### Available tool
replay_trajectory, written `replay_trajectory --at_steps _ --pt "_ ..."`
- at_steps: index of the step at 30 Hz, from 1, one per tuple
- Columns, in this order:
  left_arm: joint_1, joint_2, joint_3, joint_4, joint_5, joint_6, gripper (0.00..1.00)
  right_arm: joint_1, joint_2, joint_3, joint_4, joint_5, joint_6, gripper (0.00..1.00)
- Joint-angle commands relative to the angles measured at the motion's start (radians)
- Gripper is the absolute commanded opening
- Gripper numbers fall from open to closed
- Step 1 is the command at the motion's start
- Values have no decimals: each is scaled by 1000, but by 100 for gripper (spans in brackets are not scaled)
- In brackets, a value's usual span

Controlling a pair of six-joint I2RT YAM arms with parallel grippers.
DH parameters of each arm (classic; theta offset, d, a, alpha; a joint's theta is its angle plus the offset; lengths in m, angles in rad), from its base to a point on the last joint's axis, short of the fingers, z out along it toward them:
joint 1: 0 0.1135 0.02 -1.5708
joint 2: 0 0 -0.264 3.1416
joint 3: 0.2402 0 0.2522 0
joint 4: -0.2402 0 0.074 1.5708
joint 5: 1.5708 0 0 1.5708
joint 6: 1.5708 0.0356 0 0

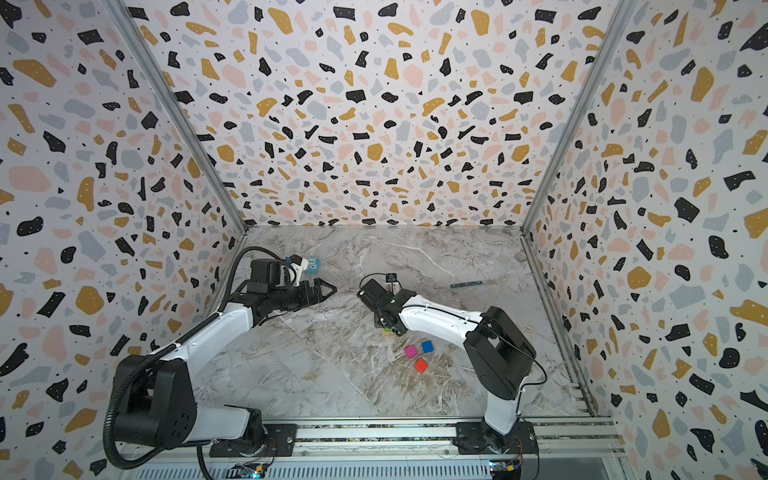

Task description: Build the wood block tower

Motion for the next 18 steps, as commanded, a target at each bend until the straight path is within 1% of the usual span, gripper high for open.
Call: replay_trajectory --at_steps 1,18 --pt "-5 -8 -4 15 0 12 98 3 -15 -6 -17 19 -2 25" --pt "-9 -9 -6 16 1 11 98 5 -78 3 -22 26 -11 25"
